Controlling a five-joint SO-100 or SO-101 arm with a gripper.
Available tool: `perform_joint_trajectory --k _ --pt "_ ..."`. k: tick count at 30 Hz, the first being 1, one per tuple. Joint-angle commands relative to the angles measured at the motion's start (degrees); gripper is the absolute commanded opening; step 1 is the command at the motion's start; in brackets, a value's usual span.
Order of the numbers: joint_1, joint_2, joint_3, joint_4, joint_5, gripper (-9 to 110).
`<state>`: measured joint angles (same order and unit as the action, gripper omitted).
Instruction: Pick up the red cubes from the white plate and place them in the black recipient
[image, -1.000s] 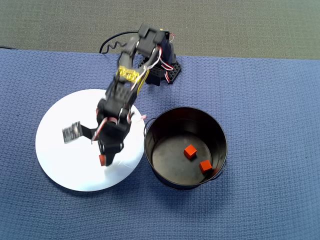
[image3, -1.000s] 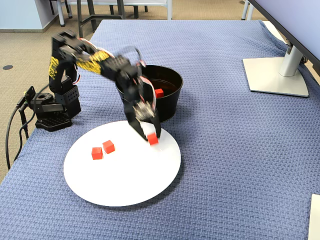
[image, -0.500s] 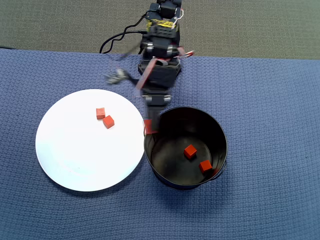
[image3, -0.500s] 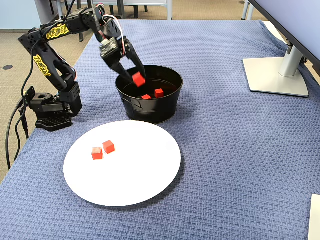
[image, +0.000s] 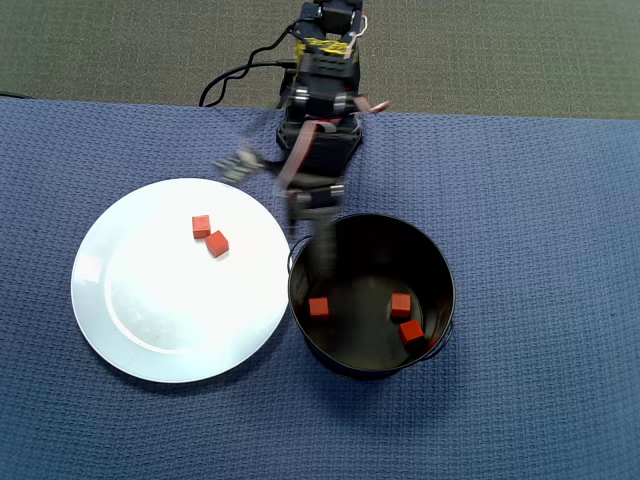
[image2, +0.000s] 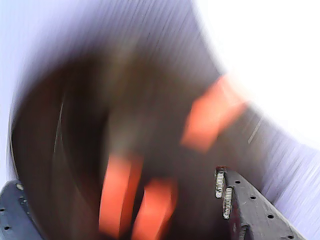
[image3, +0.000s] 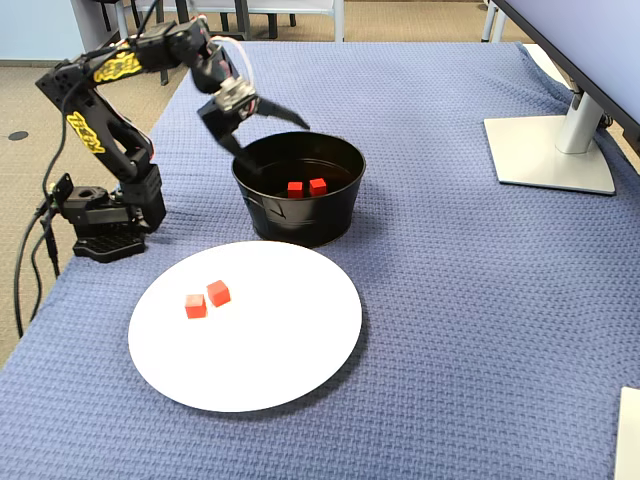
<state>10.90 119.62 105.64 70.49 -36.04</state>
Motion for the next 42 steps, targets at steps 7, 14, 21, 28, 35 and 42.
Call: perform_joint_trajectory --k 7,14,21,28,35,42 --pt "25.05 -9.32 -0.88 -5.89 -9.14 24" --pt "29.09 -14.85 3.60 -9.76 -19.34 26" --pt "30.50 -19.34 9.93 -22.85 -28.21 28" --pt "31.55 -23.20 9.32 -27.51 -31.82 29" --pt "31.82 -24.26 13.80 -32.43 -38.67 30" --pt "32.78 -24.08 15.73 -34.37 -42.01 30"
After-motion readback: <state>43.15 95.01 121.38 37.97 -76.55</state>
